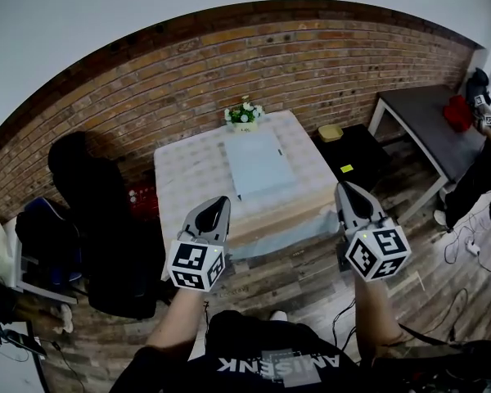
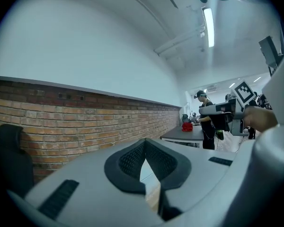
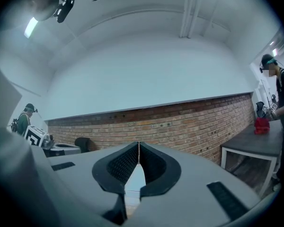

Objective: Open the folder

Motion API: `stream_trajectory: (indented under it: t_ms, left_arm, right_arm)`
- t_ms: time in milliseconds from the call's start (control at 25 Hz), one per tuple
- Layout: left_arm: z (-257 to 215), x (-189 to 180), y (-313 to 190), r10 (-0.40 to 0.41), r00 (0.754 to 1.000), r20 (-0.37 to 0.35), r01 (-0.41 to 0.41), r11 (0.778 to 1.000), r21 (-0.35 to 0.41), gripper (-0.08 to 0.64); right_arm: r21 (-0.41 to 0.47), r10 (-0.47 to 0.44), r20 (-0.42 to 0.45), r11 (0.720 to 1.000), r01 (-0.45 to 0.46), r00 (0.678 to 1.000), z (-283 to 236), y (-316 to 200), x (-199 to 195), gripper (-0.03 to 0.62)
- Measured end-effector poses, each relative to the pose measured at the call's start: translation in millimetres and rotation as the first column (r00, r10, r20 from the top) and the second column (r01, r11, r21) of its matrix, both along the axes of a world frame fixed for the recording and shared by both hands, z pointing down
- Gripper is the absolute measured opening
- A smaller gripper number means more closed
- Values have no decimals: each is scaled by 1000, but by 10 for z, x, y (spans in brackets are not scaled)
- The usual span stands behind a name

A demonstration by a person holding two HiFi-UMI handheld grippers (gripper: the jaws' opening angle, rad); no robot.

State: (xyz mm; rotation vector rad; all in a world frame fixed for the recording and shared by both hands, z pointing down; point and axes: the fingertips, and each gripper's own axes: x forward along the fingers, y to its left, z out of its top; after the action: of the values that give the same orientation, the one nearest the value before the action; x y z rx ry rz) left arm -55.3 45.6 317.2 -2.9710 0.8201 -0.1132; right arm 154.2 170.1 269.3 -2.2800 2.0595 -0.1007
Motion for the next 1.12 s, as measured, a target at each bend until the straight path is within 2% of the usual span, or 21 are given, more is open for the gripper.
stream_trajectory:
  t_ms: [320, 1120]
  left_arm:
    - [63, 267, -195, 30, 999, 17, -31, 999, 15, 14]
    - [208, 874, -1685, 106, 994, -3, -106, 994, -5, 14]
  right_arm:
    - [-19, 0, 26, 1000, 1, 1000, 132, -290, 238, 43]
    - [-71, 40, -1, 997, -40, 999, 190, -1746, 648, 43]
